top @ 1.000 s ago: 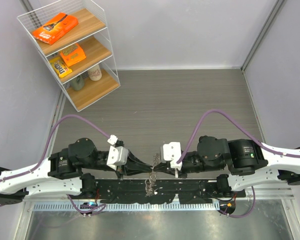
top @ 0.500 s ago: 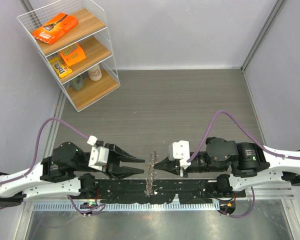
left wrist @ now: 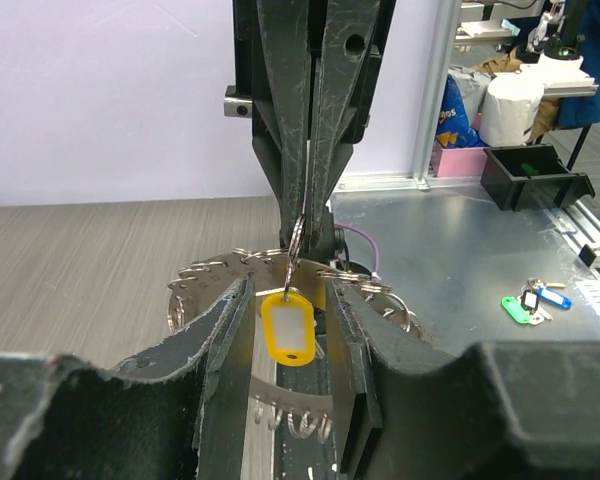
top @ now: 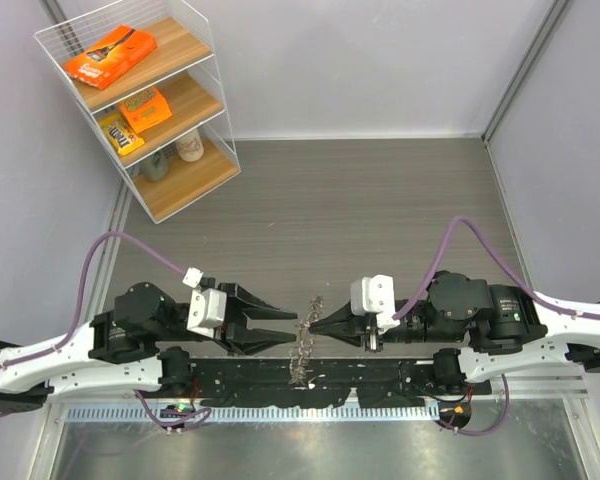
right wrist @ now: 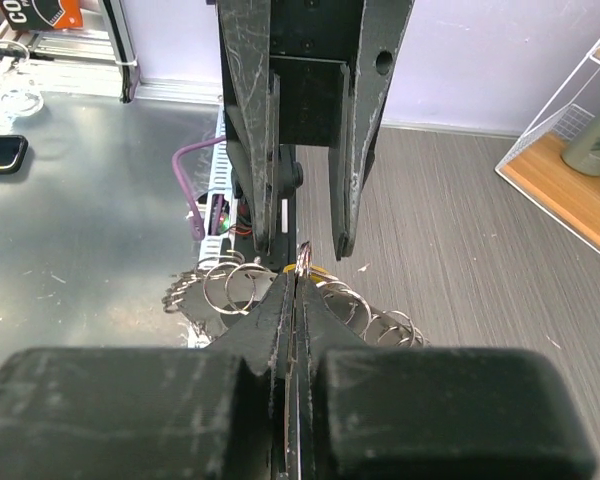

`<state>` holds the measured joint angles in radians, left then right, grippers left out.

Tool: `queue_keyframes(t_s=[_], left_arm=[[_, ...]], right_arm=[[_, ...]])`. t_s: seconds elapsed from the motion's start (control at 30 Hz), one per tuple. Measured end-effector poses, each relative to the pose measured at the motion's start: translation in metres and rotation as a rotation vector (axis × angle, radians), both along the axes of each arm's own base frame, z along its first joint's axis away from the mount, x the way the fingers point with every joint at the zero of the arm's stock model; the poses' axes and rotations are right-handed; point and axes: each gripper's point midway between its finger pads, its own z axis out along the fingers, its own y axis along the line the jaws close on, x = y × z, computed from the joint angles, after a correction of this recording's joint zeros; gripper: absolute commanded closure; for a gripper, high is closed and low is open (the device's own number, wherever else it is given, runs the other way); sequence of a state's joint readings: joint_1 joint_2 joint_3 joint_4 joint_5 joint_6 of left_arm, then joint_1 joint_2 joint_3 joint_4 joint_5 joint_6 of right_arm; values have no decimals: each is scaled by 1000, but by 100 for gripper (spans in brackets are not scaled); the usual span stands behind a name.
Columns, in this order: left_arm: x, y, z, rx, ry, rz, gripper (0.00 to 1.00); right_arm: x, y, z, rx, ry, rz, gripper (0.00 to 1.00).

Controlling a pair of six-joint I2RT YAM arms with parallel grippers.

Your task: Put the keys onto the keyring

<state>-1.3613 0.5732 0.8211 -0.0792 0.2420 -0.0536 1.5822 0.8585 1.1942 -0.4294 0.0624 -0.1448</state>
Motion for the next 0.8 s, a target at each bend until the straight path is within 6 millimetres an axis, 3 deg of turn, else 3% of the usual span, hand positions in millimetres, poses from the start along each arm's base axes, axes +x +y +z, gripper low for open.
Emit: queue_keyframes(t_s=[0.13, 0.43, 0.6, 0.7, 0.8], left_arm=[[2, -3, -2, 9, 3, 8, 63], [4, -4, -4, 14, 6, 17, 81], [6, -7, -6, 25, 10, 25, 87], [6, -7, -6, 25, 9, 25, 98], [6, -7, -6, 25, 9, 25, 100]], right_arm=[[0, 1, 2, 8, 0, 2, 94], [-2, 2, 4, 17, -2, 9, 94], [-3, 4, 7, 31, -3, 18, 94], [-4, 5, 9, 39, -5, 25, 94], [-4, 5, 12, 49, -8, 25, 94]])
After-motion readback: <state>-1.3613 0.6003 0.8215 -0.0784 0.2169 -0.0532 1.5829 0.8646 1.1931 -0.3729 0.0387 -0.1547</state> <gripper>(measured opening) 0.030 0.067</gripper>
